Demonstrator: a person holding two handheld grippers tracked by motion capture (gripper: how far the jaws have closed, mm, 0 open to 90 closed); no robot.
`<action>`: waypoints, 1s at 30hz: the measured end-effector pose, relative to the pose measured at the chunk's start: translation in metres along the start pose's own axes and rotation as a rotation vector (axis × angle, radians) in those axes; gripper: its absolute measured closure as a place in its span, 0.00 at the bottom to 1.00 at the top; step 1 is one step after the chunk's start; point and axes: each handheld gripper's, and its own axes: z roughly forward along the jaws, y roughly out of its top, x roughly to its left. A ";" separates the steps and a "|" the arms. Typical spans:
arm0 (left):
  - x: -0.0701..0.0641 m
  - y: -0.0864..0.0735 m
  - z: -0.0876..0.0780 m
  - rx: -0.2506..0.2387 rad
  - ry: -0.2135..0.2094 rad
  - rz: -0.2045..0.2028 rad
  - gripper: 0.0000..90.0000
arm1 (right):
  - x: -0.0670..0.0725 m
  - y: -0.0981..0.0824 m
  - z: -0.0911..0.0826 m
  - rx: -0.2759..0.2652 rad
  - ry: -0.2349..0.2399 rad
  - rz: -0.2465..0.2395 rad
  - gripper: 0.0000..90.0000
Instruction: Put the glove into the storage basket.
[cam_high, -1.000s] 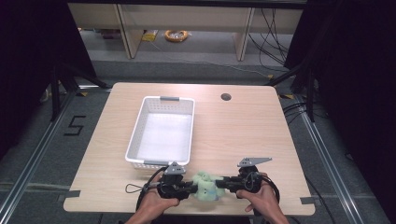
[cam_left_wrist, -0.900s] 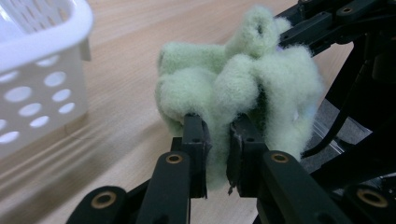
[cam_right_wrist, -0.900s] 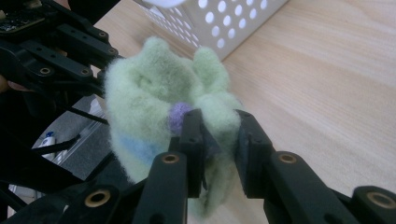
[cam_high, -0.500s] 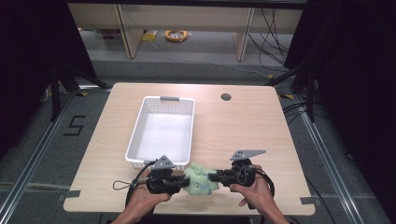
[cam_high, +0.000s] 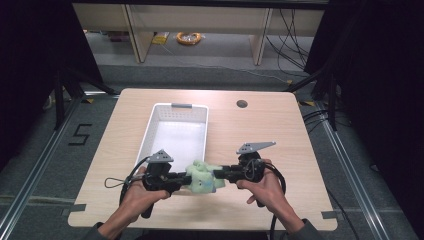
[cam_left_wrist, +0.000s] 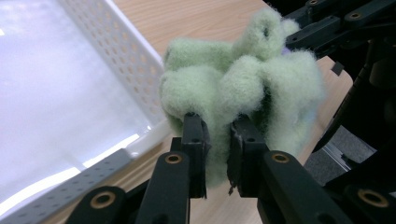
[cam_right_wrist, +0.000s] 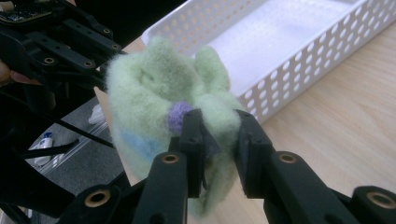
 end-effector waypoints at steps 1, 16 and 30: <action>0.002 0.001 -0.001 -0.010 0.007 -0.006 0.86 | 0.000 0.004 0.002 0.000 0.003 -0.004 0.84; 0.054 0.019 -0.031 0.035 0.089 -0.065 0.86 | 0.002 0.063 0.045 0.051 -0.011 -0.037 0.84; 0.093 0.021 -0.029 0.098 0.129 -0.110 0.86 | -0.002 0.089 0.087 0.123 -0.036 -0.014 0.84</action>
